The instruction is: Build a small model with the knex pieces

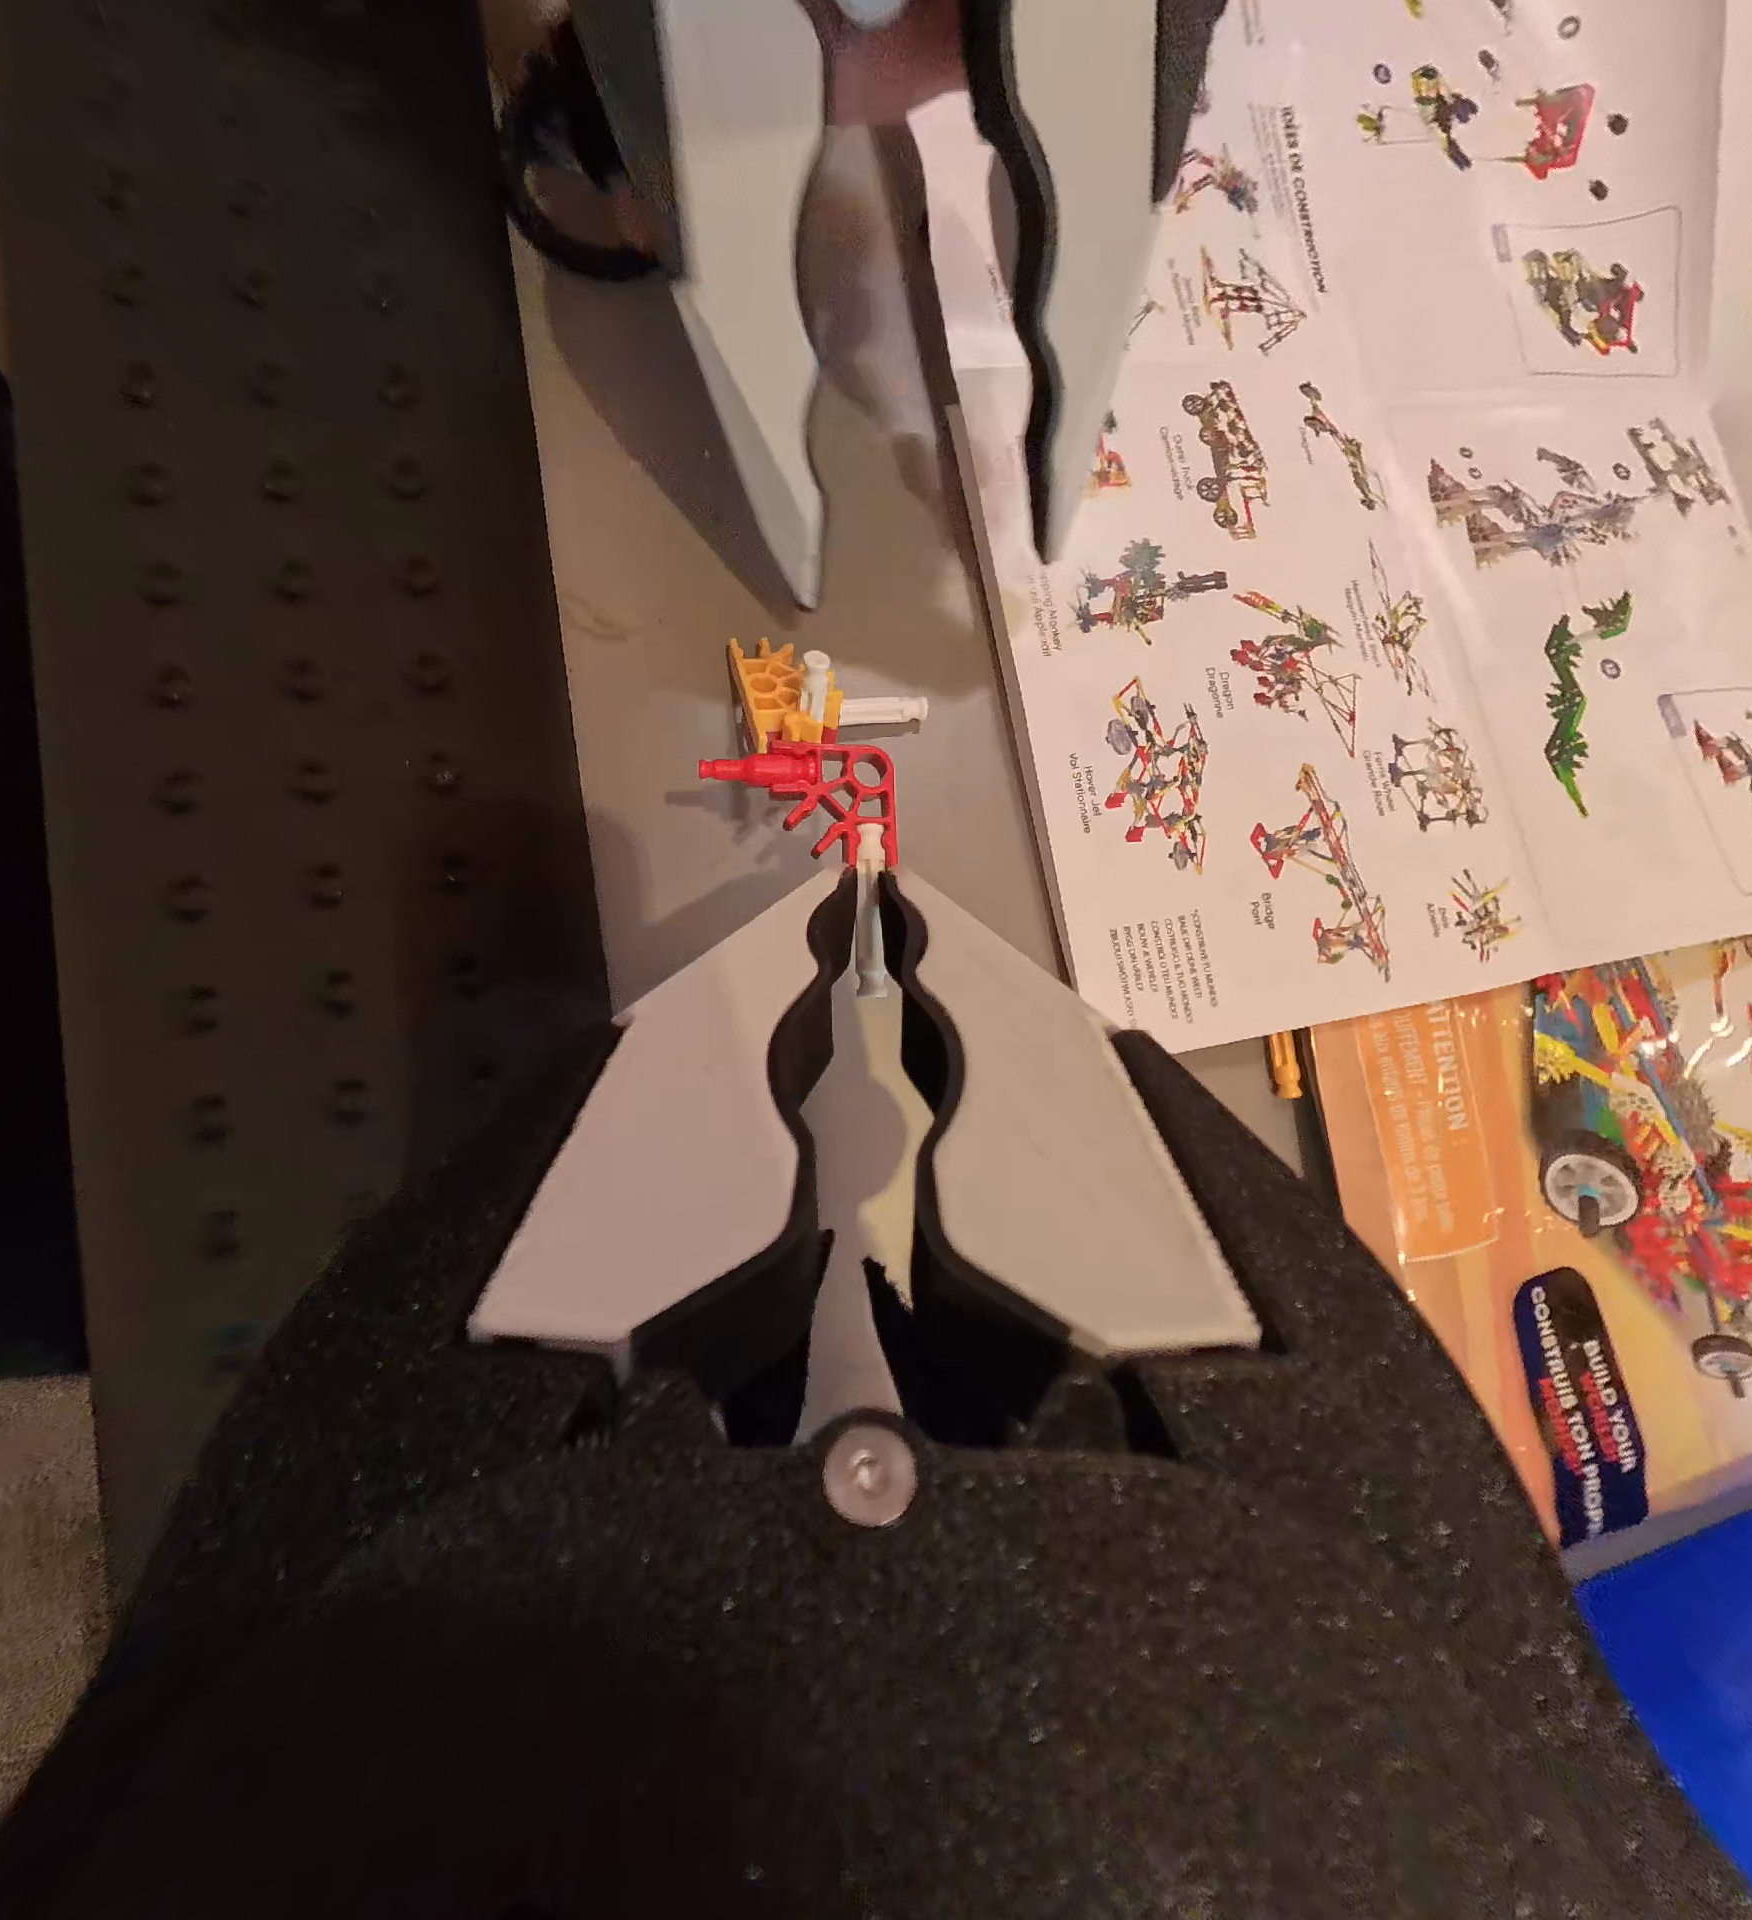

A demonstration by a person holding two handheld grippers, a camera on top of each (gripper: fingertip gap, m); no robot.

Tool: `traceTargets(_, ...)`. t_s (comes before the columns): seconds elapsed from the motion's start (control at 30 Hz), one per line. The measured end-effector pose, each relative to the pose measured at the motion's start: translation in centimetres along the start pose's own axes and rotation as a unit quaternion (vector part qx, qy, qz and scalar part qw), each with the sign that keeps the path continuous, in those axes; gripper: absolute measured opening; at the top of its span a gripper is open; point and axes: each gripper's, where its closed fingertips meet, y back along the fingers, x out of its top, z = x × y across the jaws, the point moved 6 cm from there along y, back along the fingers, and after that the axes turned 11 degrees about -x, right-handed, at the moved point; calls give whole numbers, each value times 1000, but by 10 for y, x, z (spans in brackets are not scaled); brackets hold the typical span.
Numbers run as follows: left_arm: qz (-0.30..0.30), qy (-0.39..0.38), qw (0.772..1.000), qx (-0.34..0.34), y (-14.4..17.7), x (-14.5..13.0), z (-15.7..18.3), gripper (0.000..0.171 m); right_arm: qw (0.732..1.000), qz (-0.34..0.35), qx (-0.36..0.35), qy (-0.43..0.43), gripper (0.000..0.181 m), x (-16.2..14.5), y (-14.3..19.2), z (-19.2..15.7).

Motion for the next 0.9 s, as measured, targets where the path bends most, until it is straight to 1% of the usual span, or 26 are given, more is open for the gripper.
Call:
traceTargets(0.03, 22, 5, 999, -30, 3, 1, 8, 51, 1000, -3, 5, 7, 4, 0, -1, 1)
traceTargets(0.07, 27, 8, 998, -55, 3, 2, 15, 53, 1000, -4, 8, 12, 4, 1, -2, 2)
traceTargets(0.1, 29, 7, 998, -61, 1, 3, 19, 53, 1000, -5, 8, 14, 4, 1, -3, 4)
traceTargets(0.13, 26, 1, 998, -52, -3, 4, 20, 53, 1000, -6, 10, 14, 4, 2, -4, 5)
traceTargets(0.2, -3, -24, 999, -38, -14, 3, 22, 51, 1000, -5, 15, 15, 4, 4, -7, 7)
traceTargets(0.23, -14, -42, 999, -32, -19, 3, 23, 43, 1000, -4, 17, 16, 4, 5, -8, 7)
traceTargets(0.3, -16, -57, 997, -41, -22, 8, 24, 29, 1000, -3, 21, 16, 4, 6, -10, 7)
traceTargets(0.33, -26, -68, 997, -32, -23, 8, 20, 24, 1000, -2, 23, 17, 4, 6, -11, 7)
traceTargets(0.37, -37, -84, 996, -22, -23, 7, 15, 28, 1000, 0, 24, 17, 4, 7, -12, 7)
traceTargets(0.4, -33, -103, 994, -27, -21, 7, 14, 24, 999, 1, 27, 18, 4, 8, -14, 8)
traceTargets(0.47, -44, -142, 989, 10, -15, 1, 5, 33, 999, 2, 33, 21, 4, 13, -19, 11)
traceTargets(0.6, -52, -111, 992, 31, -5, -8, -3, 38, 999, 5, 46, 9, 4, 22, -30, 27)
traceTargets(0.63, -47, -100, 994, 25, -4, -9, -1, 42, 999, 3, 49, 8, 4, 22, -32, 30)
traceTargets(0.7, -7, -82, 996, 19, 0, -3, 4, 46, 998, 2, 63, 7, 4, 21, -36, 31)
traceTargets(0.77, 21, -68, 997, 8, 3, 4, 11, 57, 997, 7, 82, -3, 4, 20, -40, 31)
traceTargets(0.8, 34, -60, 997, 20, 4, 8, 11, 58, 996, 6, 87, -9, 4, 18, -43, 31)
traceTargets(0.87, 40, -40, 997, 51, 1, 13, 7, 69, 995, 5, 98, -16, 4, 14, -48, 31)
traceTargets(0.9, 39, -25, 997, 64, -1, 14, 6, 70, 994, 6, 104, -19, 4, 13, -49, 30)
